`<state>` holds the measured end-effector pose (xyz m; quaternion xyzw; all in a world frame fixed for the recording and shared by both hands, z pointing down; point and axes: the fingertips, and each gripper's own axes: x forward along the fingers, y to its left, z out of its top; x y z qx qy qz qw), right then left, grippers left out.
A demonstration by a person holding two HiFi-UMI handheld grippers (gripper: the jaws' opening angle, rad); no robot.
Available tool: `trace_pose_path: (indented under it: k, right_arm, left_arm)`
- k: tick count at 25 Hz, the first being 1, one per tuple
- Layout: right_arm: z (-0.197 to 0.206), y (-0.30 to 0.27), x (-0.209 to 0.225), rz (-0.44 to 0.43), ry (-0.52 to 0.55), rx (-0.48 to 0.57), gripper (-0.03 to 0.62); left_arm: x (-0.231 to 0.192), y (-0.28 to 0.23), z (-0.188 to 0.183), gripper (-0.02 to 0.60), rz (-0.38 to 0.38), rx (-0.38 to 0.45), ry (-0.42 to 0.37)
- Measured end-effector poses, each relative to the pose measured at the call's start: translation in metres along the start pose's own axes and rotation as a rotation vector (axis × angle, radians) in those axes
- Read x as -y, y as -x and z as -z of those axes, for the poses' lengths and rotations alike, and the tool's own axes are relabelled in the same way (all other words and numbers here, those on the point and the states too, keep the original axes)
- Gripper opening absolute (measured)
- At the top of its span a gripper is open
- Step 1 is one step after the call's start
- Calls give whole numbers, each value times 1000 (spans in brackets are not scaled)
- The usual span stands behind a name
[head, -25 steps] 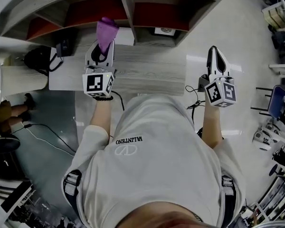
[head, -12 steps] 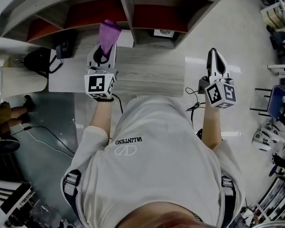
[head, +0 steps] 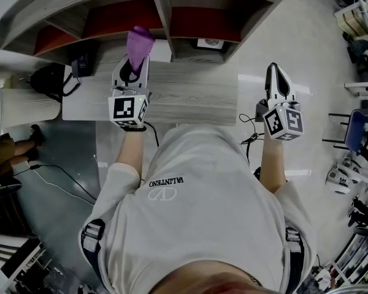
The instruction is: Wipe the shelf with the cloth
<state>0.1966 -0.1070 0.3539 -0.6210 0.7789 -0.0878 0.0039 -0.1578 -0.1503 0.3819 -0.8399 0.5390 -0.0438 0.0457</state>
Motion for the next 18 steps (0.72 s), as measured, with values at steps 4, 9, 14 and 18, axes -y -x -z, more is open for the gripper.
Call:
trace_pose_path:
  k: [4,9,14,18]
  right_arm:
    - [0,0,3,11,-1,2,-2]
    - [1,1,4,17,-9,2,-2]
    - [1,2,5,21,-4,1,-2]
    - [1,1,5,26,-7,0,-2]
  left_arm:
    - [-2,-1,1,97,-3,-3,1]
    - [-2,-1,2,97,-3,-3,4]
    - [0,-1,5,97,-2,-7,10]
    - [-2,-2,5,97,-3,-7,9]
